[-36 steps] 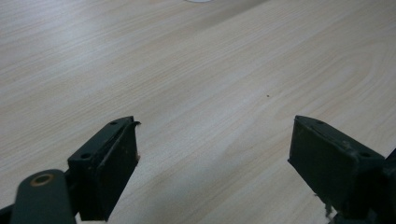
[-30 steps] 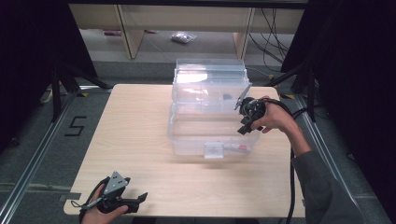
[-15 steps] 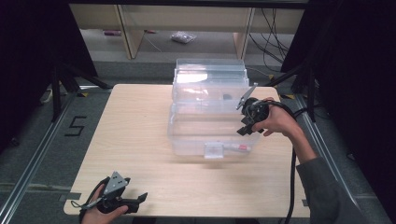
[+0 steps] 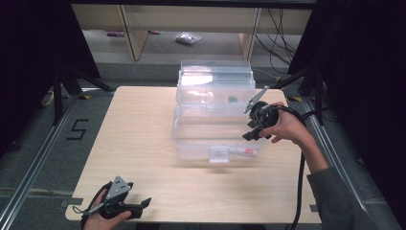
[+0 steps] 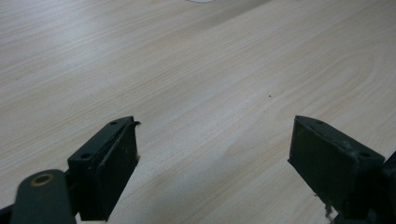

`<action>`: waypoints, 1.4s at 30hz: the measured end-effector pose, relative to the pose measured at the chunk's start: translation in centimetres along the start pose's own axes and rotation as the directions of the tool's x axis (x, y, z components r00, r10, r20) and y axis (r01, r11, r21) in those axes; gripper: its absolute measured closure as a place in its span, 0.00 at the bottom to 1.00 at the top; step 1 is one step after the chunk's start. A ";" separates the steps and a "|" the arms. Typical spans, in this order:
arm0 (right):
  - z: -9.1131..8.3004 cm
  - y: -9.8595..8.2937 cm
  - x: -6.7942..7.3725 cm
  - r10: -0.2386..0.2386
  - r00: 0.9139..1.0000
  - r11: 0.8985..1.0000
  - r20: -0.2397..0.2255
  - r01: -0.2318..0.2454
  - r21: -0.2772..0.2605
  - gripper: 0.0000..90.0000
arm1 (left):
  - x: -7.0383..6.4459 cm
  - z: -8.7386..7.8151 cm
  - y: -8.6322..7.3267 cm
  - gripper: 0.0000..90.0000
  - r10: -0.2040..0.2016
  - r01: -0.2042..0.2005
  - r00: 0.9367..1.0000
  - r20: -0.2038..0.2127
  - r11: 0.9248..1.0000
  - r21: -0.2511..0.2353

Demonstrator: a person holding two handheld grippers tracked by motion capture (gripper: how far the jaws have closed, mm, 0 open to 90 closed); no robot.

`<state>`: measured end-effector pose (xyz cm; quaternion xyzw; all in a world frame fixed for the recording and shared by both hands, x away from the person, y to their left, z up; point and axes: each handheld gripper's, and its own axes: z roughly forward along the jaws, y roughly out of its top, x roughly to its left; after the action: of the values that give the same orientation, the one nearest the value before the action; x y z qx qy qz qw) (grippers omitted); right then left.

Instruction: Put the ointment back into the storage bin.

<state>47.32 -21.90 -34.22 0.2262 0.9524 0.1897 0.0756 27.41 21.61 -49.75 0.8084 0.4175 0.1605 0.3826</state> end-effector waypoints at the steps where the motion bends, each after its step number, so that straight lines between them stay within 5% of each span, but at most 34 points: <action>1: 0.0 0.0 0.0 0.000 1.000 1.000 0.000 0.000 0.000 0.49 | 0.0 0.0 0.0 0.17 0.000 0.000 1.000 0.000 1.000 0.000; 7: 0.1 -0.5 0.6 0.019 0.999 1.000 0.029 -0.019 -0.009 0.46 | 0.0 0.1 0.0 0.17 -0.005 0.005 1.000 -0.004 1.000 -0.003; 28: 0.0 -1.8 2.1 0.079 0.997 0.991 0.011 -0.077 -0.108 0.40 | 0.0 0.1 -0.1 0.17 -0.009 0.009 1.000 -0.007 1.000 -0.005; 42: 0.4 -2.3 3.6 0.058 0.998 0.988 0.000 -0.057 -0.145 0.39 | 0.1 0.1 -0.1 0.17 -0.005 0.005 1.000 -0.007 1.000 -0.007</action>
<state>43.28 -22.01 -35.67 0.2478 0.9291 0.2600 0.0884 27.46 21.66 -49.84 0.8054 0.4205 0.1638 0.3844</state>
